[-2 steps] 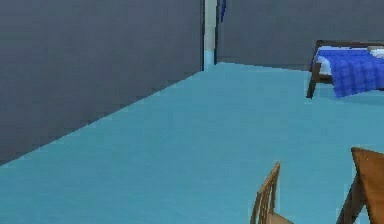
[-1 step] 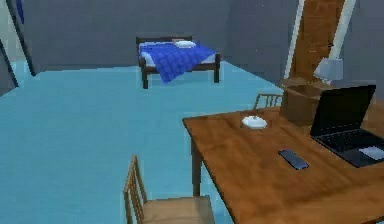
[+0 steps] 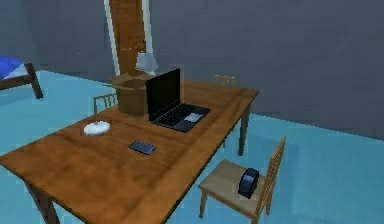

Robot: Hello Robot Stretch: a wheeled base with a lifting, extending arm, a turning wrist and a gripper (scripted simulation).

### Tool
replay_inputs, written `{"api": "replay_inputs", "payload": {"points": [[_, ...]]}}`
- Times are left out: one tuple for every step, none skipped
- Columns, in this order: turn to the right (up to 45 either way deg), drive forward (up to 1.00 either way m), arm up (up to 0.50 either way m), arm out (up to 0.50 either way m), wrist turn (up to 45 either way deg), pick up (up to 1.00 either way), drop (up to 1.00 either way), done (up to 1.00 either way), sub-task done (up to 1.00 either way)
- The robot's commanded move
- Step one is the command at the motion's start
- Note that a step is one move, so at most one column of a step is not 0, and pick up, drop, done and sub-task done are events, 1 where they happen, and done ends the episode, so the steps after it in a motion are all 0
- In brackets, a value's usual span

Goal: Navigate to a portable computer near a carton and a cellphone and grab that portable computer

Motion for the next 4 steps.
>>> {"api": "replay_inputs", "payload": {"points": [[12.0,0.0,0.0,0.0,0.0,0.0,0.0,0.0,0.0],[3.0,0.0,0.0,0.0,0.0,0.0,0.0,0.0,0.0],[0.0,0.55,0.0,0.0,0.0,0.0,0.0,0.0,0.0],[-45.0,0.0,0.0,0.0,0.0,0.0,0.0,0.0,0.0]]}}
